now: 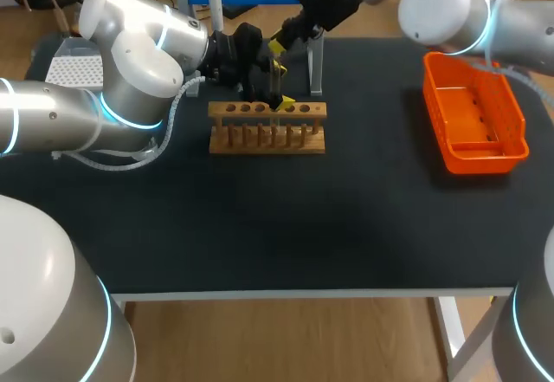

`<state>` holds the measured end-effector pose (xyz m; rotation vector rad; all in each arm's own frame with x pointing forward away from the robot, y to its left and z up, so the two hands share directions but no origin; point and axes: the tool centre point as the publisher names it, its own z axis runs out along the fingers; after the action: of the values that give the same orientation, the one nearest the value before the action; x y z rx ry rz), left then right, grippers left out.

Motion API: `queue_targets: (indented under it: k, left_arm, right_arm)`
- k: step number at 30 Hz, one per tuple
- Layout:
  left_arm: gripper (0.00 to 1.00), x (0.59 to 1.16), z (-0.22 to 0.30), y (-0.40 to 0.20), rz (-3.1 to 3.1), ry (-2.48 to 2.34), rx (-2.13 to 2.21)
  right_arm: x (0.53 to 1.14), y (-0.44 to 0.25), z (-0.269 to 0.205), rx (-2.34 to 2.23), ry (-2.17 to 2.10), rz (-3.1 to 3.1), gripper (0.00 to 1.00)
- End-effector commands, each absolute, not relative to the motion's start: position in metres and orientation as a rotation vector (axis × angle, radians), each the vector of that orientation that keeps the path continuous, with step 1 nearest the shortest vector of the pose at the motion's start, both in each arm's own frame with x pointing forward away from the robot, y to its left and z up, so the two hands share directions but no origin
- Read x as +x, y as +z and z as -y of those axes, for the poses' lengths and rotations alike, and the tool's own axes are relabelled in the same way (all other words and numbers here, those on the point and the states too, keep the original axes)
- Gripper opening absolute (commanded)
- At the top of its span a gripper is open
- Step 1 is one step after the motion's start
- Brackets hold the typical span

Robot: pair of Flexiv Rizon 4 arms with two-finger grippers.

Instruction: Invert the test tube, pick up the pipette, mount the tip to pipette, aspirate from beaker and dispense into the tube, eject the tip, return the pipette, and cap with the stopper.

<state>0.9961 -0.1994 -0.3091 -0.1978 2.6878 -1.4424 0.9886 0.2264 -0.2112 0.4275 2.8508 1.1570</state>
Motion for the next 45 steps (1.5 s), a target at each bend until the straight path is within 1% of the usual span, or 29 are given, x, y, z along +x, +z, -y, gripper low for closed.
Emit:
queue_targets:
  k: [1, 41, 42, 43, 44, 45]
  left_arm:
    - [1.0, 0.996, 0.2, -0.309, -2.69, -1.438, -0.2]
    - [1.0, 0.996, 0.2, -0.309, -2.69, -1.438, -0.2]
    - [1.0, 0.996, 0.2, -0.309, -2.69, -1.438, -0.2]
    - [1.0, 0.996, 0.2, -0.309, -2.69, -1.438, -0.2]
    - [1.0, 0.996, 0.2, -0.309, -2.69, -1.438, -0.2]
    - [1.0, 0.996, 0.2, -0.309, -2.69, -1.438, -0.2]
  right_arm:
    - [0.989, -0.213, -0.228, 0.43, 1.145, -2.86, 0.0]
    - [0.979, -0.243, -0.223, 0.514, 1.118, -2.903, 0.0]
    - [0.979, -0.243, -0.223, 0.518, 1.115, -2.902, 0.33]
    - [0.978, -0.243, -0.223, 0.522, 1.115, -2.901, 0.42]
    - [0.978, -0.243, -0.223, 0.524, 1.115, -2.9, 0.54]
    - [0.978, -0.243, -0.223, 0.526, 1.115, -2.899, 0.81]
